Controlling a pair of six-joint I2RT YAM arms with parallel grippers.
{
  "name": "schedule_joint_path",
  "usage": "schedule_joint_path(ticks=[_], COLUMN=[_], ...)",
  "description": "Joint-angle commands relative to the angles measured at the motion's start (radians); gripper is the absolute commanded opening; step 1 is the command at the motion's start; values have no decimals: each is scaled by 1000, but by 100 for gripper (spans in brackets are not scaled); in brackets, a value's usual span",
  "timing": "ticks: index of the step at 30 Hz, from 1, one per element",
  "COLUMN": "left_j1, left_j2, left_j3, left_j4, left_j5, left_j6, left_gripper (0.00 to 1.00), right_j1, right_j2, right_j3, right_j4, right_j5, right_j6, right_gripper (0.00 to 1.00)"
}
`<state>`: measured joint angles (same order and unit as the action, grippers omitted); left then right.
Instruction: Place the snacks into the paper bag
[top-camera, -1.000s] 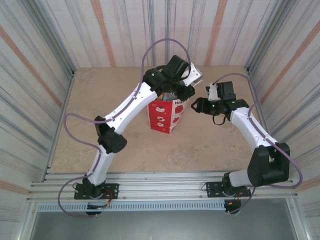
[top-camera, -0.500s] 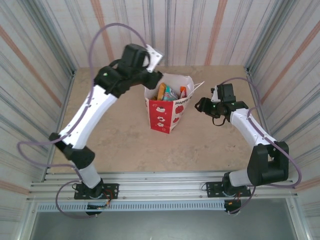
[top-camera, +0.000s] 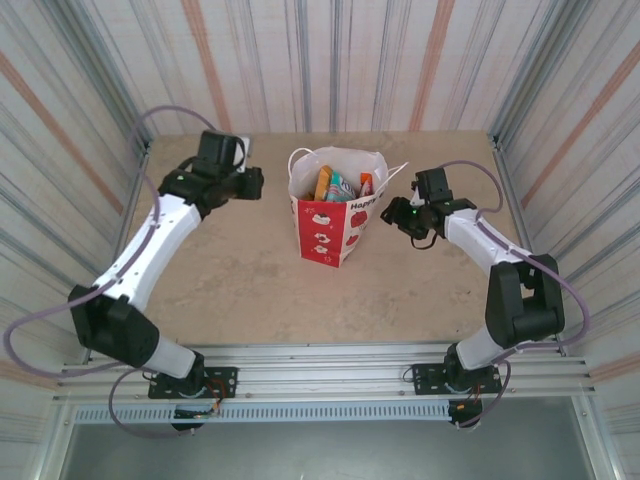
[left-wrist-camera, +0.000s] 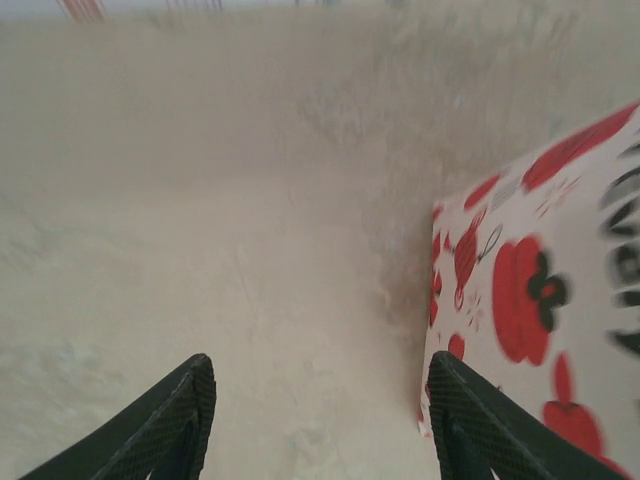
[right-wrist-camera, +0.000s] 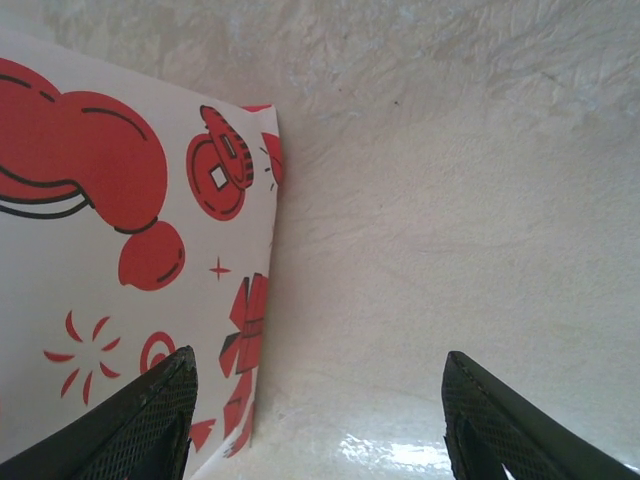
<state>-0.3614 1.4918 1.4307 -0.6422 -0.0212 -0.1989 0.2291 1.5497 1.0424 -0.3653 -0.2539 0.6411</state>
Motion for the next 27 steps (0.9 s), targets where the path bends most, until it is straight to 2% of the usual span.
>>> schedule_joint_path(ticks=[1,4,10,21,27], left_j1=[-2,-4,-15,-109,-152], left_j2=[46,106,214,339,327], left_j3=[-76,-128,-217,-250,-281], left_j4=[143,218,336,486,524], left_j5=[82,156,229,290,298], left_j6=[-96,-145,-175,-218,-266], left_gripper=[59,57,55,53,52], right_j1=[17,26,56,109,151], right_j2=[25,46,103,191,239], right_j3=[40,46,85,156,188], right_j4=[14,35,53,75,111], right_j5=[27,27,23,26,16], right_j6=[35,50,58,66,92], right_gripper=[66,66,65,65,64])
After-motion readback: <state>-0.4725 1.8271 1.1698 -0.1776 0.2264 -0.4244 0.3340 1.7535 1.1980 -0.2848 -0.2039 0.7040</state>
